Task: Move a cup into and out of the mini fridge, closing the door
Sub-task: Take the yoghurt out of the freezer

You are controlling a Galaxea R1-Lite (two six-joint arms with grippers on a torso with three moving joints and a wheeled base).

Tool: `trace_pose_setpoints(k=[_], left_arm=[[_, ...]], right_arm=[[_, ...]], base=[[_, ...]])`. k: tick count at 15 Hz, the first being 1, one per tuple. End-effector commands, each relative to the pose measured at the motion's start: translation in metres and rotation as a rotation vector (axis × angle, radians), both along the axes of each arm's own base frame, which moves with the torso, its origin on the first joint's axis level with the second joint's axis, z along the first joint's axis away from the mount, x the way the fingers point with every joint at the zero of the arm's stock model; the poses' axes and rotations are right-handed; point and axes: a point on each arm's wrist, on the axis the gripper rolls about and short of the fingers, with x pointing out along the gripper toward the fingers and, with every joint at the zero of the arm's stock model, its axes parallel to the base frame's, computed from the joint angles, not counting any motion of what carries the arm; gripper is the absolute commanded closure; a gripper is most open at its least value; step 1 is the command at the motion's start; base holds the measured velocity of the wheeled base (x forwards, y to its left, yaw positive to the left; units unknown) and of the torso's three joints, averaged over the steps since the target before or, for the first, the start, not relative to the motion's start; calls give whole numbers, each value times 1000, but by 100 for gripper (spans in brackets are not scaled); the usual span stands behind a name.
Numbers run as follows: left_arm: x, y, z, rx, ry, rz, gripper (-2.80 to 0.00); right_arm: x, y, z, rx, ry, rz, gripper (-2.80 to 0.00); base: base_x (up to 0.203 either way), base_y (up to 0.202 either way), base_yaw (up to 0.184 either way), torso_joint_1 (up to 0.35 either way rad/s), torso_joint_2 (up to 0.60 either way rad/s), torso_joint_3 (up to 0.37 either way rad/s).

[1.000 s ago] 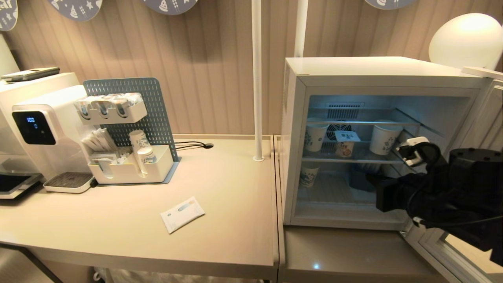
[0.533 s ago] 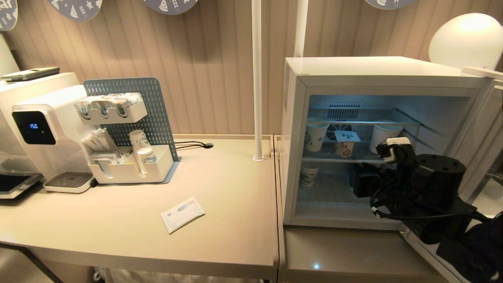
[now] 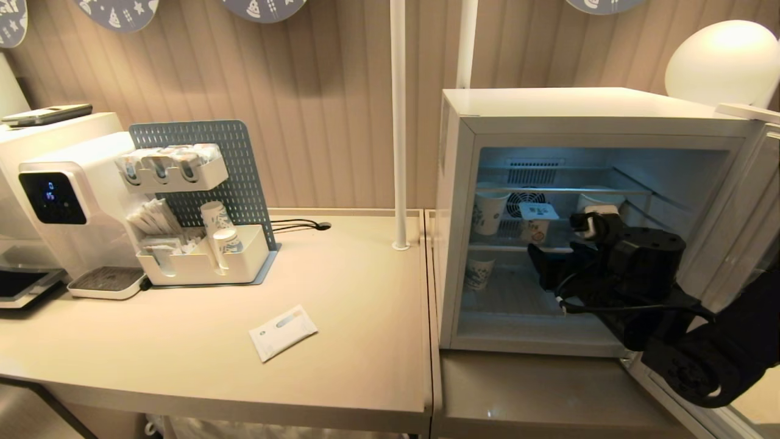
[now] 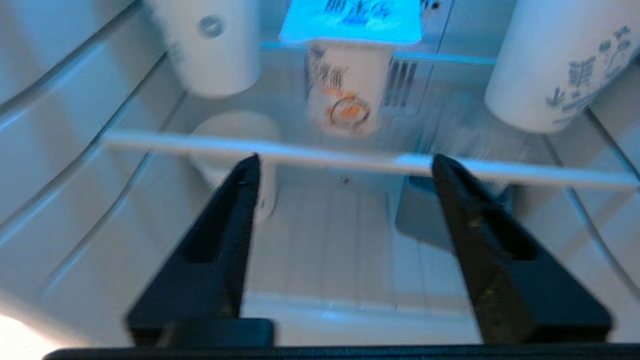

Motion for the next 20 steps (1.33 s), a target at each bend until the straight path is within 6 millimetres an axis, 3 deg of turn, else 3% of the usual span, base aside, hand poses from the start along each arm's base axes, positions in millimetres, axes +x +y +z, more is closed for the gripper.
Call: trace_pose_setpoints(k=[1,9,16,20], left_arm=[[0,0,0,0,1,-1,0],[0,0,0,-3,0,-1,0],[0,0,0,-5,-2,-1,0],[0,0,0,-8,-6,1,0]], right_arm=[[12,2,-3,2,-8,-8,-280],[52,-3,-14,-1,-6,-52,-280],[75,-4,-6,4,-21,-68,-280],[89,0,-12,0,-8,-68,-280]], base=[[0,0,0,0,0,0],[0,0,0,0,0,0],[0,0,0,0,0,0],[0,0,0,0,0,0]])
